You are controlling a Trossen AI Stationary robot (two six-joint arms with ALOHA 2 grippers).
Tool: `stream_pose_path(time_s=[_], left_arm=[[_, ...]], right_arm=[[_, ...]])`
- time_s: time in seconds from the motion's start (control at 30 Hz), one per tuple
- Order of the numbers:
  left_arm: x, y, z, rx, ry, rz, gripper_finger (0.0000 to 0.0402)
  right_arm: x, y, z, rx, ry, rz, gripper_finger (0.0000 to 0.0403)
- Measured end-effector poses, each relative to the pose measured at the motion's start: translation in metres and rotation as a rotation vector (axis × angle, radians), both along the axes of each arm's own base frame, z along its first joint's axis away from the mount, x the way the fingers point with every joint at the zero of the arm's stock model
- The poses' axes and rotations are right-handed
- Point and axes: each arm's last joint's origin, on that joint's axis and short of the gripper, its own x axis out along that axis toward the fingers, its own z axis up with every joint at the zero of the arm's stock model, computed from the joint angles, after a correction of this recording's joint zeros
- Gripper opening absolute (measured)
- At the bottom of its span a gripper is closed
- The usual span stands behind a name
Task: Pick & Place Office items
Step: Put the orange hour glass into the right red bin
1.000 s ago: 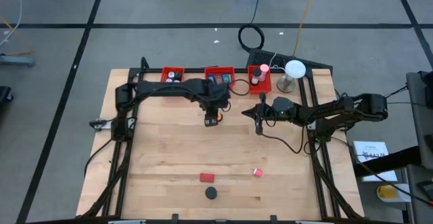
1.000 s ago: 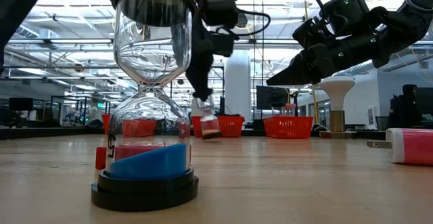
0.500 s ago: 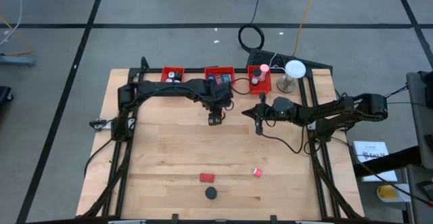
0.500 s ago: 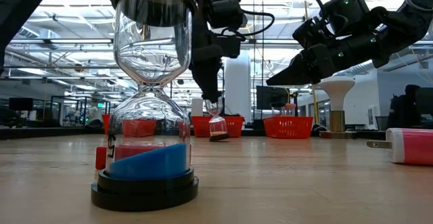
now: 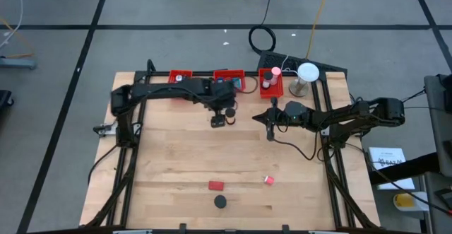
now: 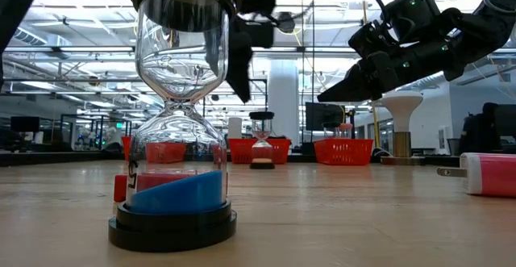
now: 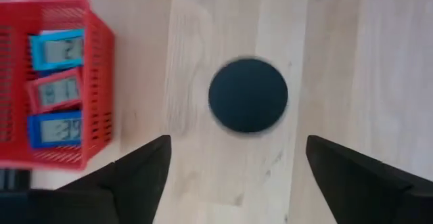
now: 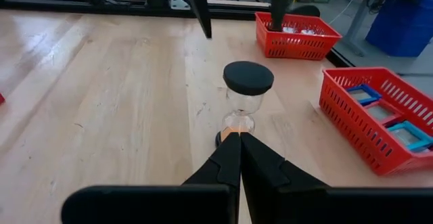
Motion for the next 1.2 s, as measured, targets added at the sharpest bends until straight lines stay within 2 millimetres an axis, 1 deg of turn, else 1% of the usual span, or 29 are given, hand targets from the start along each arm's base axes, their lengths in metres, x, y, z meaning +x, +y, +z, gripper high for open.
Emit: stream_pose_path(time_s=[0.07, 0.17, 0.27, 0.4, 0.5, 0.6, 0.73, 0.83, 0.9, 1.0, 1.1, 1.2], left_arm=[[-0.013, -0.001, 0.006, -0.004, -0.014, 0.007, 0.0323], [-0.037, -0.003, -0.002, -0.028, -0.078, 0.037, 0.0283], [-0.064, -0.010, -0.014, -0.052, -0.251, 0.049, 0.0238], [-0.097, -0.023, -0.043, -0.084, -0.545, 0.070, 0.0183], [-0.110, -0.029, -0.057, -0.153, -0.757, 0.161, 0.0150], [-0.118, -0.033, -0.069, -0.163, -0.825, 0.165, 0.0121], [-0.131, -0.037, -0.083, -0.036, -0.948, 0.167, 0.0067], [-0.148, -0.038, -0.091, 0.015, -1.074, 0.154, 0.0018], [-0.159, -0.037, -0.094, 0.027, -1.133, 0.166, 0.0007], [-0.170, -0.036, -0.103, 0.027, -1.125, 0.200, 0.0017], [-0.172, -0.034, -0.104, 0.042, -1.128, 0.246, 0.0025], [-0.171, -0.034, -0.103, 0.055, -1.125, 0.257, 0.0025]], right_arm=[[0.000, 0.000, 0.000, 0.020, -0.003, -0.005, 0.0004], [0.000, 0.000, 0.000, 0.061, -0.010, -0.015, 0.0004], [0.000, 0.000, -0.001, 0.109, -0.010, -0.026, 0.0004], [0.000, 0.000, 0.000, 0.140, -0.021, -0.035, 0.0004], [0.000, 0.000, 0.001, 0.162, -0.038, -0.040, 0.0004], [0.001, 0.000, 0.002, 0.184, -0.053, -0.051, 0.0004], [0.004, -0.002, 0.007, 0.212, -0.073, -0.114, 0.0004], [0.013, -0.003, 0.016, 0.232, -0.053, -0.149, 0.0004], [0.020, -0.004, 0.023, 0.242, -0.007, -0.177, 0.0004], [0.030, -0.007, 0.037, 0.268, 0.066, -0.215, 0.0004], [0.037, -0.009, 0.051, 0.297, 0.120, -0.231, 0.0008], [0.042, -0.010, 0.063, 0.332, 0.142, -0.247, 0.0030]])
